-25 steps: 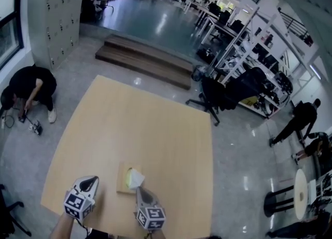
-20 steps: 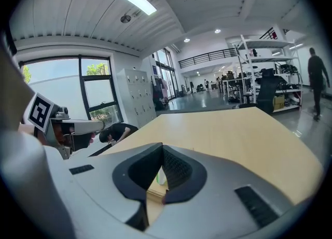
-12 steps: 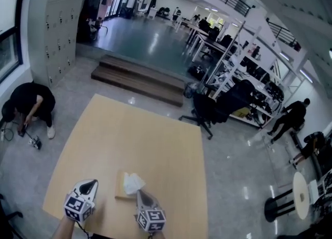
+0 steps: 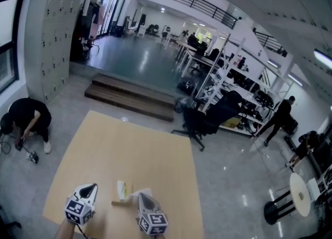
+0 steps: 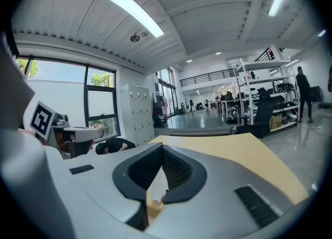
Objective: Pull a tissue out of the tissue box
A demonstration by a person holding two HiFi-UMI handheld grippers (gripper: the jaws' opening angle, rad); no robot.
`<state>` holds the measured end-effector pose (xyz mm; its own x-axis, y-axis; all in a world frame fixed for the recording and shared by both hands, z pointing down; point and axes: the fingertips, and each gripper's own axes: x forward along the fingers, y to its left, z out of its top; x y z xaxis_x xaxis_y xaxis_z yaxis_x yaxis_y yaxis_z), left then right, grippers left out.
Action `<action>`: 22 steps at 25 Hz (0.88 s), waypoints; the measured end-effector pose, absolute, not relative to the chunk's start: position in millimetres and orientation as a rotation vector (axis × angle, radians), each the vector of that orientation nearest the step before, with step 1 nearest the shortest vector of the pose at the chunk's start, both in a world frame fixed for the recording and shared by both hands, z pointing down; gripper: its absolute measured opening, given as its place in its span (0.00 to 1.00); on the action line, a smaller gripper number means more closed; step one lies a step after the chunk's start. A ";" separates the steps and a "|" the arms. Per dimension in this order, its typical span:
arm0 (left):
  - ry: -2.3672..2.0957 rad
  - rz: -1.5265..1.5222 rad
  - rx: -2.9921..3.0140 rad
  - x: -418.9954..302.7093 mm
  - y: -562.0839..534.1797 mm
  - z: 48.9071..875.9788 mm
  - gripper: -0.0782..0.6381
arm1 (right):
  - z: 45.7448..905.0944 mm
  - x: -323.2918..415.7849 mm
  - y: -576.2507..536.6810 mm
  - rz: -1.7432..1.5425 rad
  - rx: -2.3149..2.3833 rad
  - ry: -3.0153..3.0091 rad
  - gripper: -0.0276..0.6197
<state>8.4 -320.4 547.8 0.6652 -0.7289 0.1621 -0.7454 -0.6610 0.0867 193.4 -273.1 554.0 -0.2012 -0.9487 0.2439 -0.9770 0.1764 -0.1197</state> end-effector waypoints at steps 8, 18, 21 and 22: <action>-1.222 0.129 2.801 23.0 -302.7 519.8 0.12 | 513.1 206.8 -246.4 0.273 1.982 -2.323 0.06; -1.207 0.027 2.887 27.3 -255.1 473.2 0.12 | 485.3 219.4 -189.6 0.214 2.072 -2.368 0.06; -1.218 0.017 2.903 21.5 -244.7 466.9 0.12 | 481.0 219.0 -176.0 0.205 2.090 -2.367 0.06; -1.214 0.022 2.906 20.9 -242.0 468.2 0.12 | 480.6 218.9 -172.7 0.202 2.092 -2.368 0.06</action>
<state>20.9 -242.0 468.2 0.7029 -0.7113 0.0099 -0.7112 -0.7029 -0.0122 218.9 -172.7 480.6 -0.1265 -0.9898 0.0661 -0.9866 0.1187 -0.1116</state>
